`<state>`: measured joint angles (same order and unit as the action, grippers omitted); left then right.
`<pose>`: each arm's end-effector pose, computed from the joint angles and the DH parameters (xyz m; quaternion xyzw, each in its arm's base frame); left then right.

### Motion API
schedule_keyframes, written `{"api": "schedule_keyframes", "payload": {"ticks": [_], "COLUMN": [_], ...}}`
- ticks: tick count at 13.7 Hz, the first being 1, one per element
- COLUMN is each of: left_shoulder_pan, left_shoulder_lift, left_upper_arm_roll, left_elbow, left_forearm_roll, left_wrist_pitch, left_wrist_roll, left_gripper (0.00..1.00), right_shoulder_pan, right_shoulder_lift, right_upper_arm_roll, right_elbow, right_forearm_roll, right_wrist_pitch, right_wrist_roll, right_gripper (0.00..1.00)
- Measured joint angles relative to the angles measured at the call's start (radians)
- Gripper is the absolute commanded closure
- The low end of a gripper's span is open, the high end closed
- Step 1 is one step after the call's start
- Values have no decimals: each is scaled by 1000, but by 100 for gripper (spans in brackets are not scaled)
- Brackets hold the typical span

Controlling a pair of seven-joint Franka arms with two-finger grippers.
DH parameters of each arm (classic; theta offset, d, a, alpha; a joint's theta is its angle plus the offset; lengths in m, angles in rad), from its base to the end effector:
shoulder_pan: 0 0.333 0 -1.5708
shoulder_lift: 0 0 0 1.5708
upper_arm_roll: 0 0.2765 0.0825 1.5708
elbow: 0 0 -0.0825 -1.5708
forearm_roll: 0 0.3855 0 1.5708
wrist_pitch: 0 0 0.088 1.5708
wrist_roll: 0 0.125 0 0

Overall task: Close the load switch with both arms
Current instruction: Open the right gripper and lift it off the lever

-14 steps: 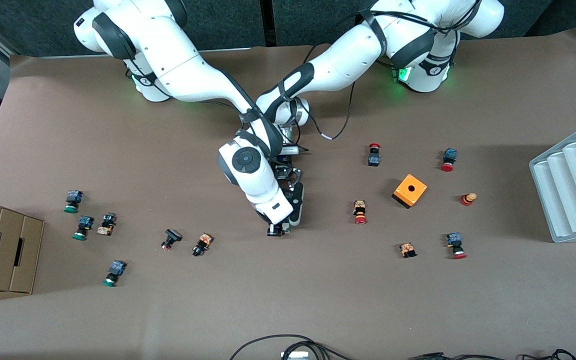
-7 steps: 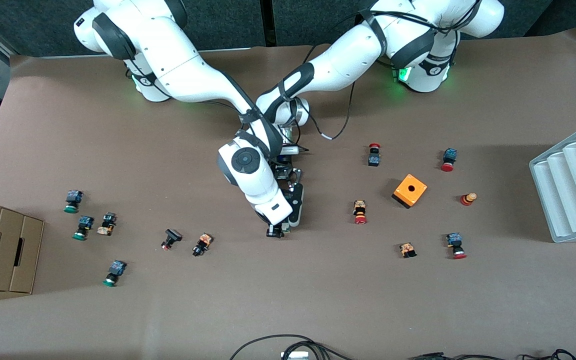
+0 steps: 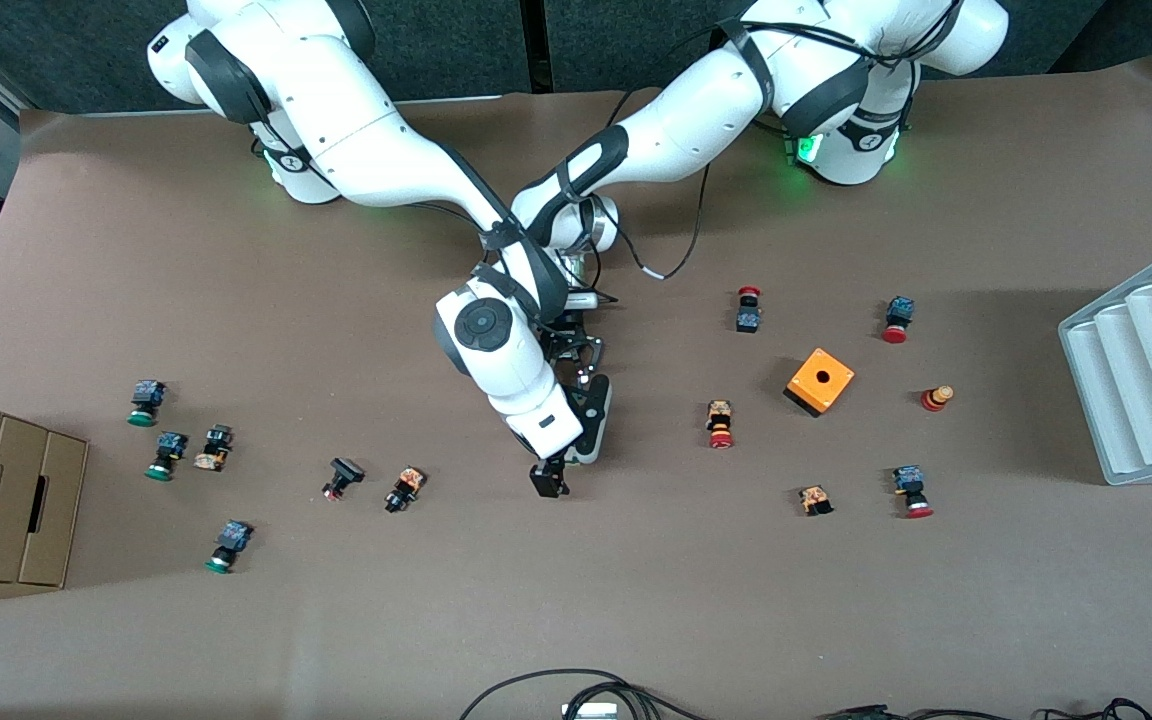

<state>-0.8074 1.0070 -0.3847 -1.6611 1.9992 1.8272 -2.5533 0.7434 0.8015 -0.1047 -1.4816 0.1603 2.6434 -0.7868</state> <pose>0.3218 -0.5384 0.0285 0.8070 0.0235 0.5900 0.0000 0.5790 0.4421 0.1930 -0.7693 -0.6122 -0.1826 0.0028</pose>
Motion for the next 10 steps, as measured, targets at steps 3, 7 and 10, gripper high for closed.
{"api": "schedule_keyframes", "payload": {"ticks": [3,7,10], "left_shoulder_pan": [0,0,0], "left_shoulder_lift": [0,0,0], "left_upper_arm_roll": [0,0,2], "left_elbow": [0,0,2], "left_forearm_roll": [0,0,1], "left_wrist_pitch": [0,0,3], "left_wrist_roll": [0,0,0], "left_gripper": [67,52,1], "right_shoulder_pan": [0,-4,-19], "right_shoulder_lift": [-14,-80,-137], "right_upper_arm_roll": [0,-1,-2], "right_elbow": [3,12,13], "right_forearm_roll": [1,1,1], "right_wrist_pitch": [-16,-110,-185], "right_wrist_roll": [1,1,1], "right_gripper": [0,0,0]}}
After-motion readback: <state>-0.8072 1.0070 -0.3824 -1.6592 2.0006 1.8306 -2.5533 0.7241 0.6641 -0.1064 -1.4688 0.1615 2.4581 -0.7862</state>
